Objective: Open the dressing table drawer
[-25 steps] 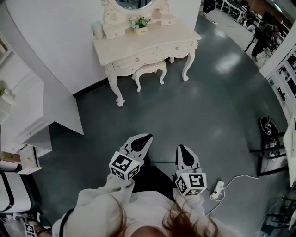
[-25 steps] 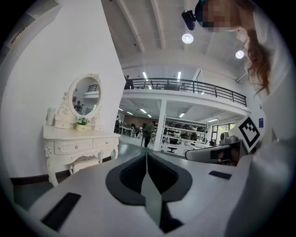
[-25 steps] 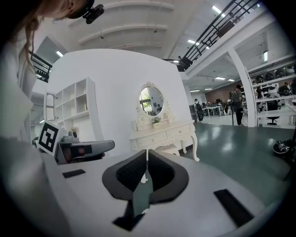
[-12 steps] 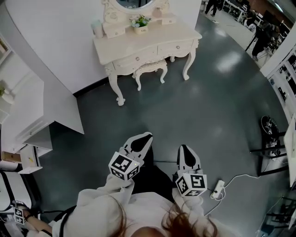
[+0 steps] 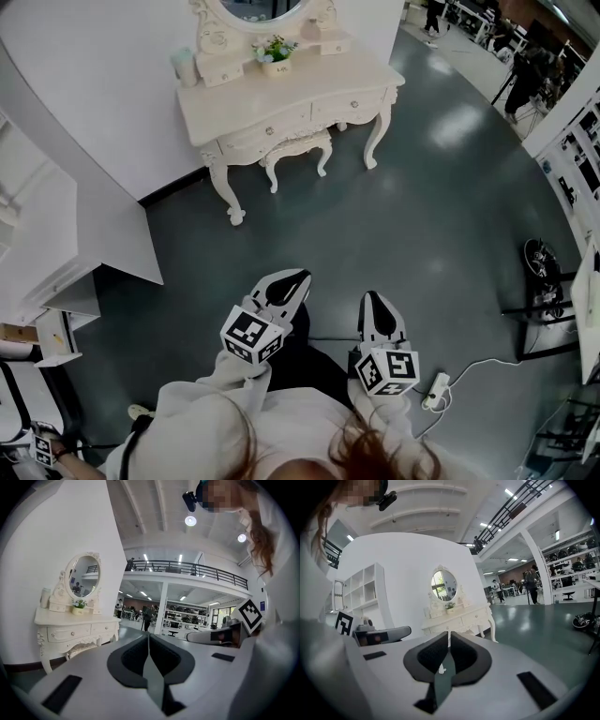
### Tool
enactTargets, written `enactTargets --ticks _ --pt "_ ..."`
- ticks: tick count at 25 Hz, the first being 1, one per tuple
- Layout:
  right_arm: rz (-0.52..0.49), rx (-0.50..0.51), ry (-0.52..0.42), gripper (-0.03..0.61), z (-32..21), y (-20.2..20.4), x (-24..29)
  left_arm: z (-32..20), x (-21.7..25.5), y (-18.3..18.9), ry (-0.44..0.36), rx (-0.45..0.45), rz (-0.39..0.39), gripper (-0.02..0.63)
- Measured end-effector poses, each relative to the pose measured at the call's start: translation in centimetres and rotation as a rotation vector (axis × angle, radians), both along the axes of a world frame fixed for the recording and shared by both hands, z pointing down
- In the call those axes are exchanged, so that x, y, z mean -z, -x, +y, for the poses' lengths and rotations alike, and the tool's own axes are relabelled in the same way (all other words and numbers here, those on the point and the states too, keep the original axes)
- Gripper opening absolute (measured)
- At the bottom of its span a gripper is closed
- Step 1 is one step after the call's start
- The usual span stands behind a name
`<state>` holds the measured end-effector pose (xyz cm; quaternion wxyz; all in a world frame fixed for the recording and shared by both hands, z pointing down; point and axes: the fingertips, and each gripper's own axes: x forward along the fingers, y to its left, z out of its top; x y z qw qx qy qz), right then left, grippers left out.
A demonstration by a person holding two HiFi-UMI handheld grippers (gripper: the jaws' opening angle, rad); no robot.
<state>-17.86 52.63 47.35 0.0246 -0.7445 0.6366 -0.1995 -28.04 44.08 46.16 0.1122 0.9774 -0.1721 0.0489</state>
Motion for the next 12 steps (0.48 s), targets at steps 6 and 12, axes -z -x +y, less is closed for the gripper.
enactTargets --ticks 6,12 --pt "-0.008 0.019 0.003 0.041 -5.3 -1.9 0.4 -5.1 0.8 -2.4 -0.004 0.004 0.001 0.025" --pt "-0.016 0.0 0.004 0.04 -9.8 -4.3 1.1 -9.9 1.7 -4.6 -0.01 -0.007 0.004 0.025"
